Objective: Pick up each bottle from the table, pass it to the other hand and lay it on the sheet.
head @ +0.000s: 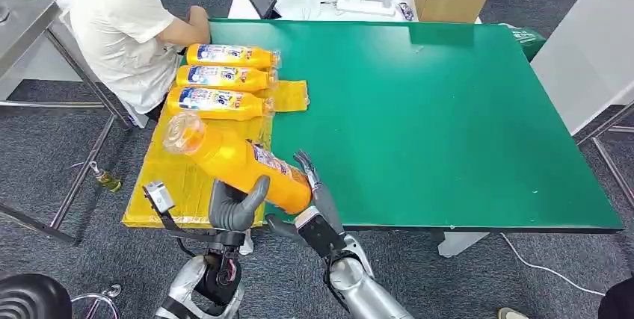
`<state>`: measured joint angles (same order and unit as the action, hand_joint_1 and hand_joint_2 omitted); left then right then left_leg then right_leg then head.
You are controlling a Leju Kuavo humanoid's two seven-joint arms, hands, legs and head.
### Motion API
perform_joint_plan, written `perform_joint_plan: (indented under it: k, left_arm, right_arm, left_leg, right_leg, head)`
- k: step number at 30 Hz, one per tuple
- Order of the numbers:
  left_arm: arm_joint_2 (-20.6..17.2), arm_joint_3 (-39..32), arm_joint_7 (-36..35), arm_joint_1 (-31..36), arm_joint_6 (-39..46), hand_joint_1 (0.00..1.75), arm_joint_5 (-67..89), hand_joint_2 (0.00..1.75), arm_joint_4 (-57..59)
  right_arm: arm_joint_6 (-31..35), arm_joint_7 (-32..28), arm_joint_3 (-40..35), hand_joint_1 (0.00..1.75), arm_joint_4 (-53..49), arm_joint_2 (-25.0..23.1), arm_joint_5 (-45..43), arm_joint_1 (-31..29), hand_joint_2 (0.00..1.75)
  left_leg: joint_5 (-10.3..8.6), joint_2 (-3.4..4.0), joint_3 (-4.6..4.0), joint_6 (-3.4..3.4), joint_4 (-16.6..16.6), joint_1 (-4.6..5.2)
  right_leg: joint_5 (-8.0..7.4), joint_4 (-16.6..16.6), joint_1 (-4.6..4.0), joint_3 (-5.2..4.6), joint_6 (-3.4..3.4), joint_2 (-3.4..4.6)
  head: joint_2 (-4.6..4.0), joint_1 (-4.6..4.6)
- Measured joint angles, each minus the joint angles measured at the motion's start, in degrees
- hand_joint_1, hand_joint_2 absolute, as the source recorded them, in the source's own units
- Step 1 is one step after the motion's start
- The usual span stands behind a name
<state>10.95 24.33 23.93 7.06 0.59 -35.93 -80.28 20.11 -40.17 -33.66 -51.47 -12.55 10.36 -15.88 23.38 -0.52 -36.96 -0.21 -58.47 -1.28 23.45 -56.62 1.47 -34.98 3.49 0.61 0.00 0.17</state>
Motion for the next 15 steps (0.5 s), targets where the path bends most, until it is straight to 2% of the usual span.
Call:
perform_joint_plan:
  k: [9, 10, 12, 13, 15]
  left_arm:
    - [-0.9, -1.1, -0.6, -0.2, 1.9, 1.75, 5.2, 1.75, -0.5]
    - [-1.4, -1.4, -0.6, -0.1, 3.1, 1.61, 7.4, 1.75, -0.5]
    - [-3.2, -1.9, -1.1, 0.2, 7.0, 1.62, 15.1, 1.75, -0.5]
    - [-4.4, -1.9, -1.8, 0.7, 9.3, 1.75, 19.5, 1.75, -0.3]
    - [-6.4, -1.9, -3.0, 1.8, 14.0, 1.75, 30.3, 1.75, 0.6]
  right_arm:
    - [2.1, 0.0, 1.4, 0.00, 0.0, 0.0, -1.6, 1.9, 0.00]
    - [2.9, 0.0, 2.0, 0.00, 0.0, 0.1, -1.7, 2.3, 0.00]
    - [5.0, 0.0, 3.3, 0.00, -0.9, 0.3, -2.0, 3.1, 0.00]
    - [6.3, 0.0, 3.8, 0.00, -1.6, 0.4, -2.1, 3.6, 0.00]
    - [9.8, 0.0, 5.0, 0.00, -3.2, 0.7, -2.2, 4.9, 0.00]
  left_leg:
    - [0.00, 0.00, 0.00, 0.00, 0.0, 0.00]
    - [0.00, 0.00, 0.00, 0.00, 0.0, 0.00]
    - [0.00, 0.00, 0.00, 0.00, 0.0, -0.01]
    - [0.00, 0.01, 0.00, 0.00, 0.0, -0.02]
    - [0.00, 0.01, 0.01, -0.01, 0.0, -0.07]
  right_leg:
    - [0.00, 0.0, 0.00, 0.01, 0.00, 0.00]
    - [0.00, 0.0, 0.00, 0.00, 0.00, 0.00]
    - [0.00, 0.0, -0.02, -0.03, -0.01, 0.01]
    - [0.00, 0.0, -0.02, -0.03, -0.01, 0.01]
    - [0.01, 0.0, -0.07, -0.03, -0.02, 0.00]
  head:
    - [0.00, 0.00]
    - [0.00, 0.00]
    - [0.00, 0.00]
    - [0.00, -0.02]
    - [0.00, 0.00]
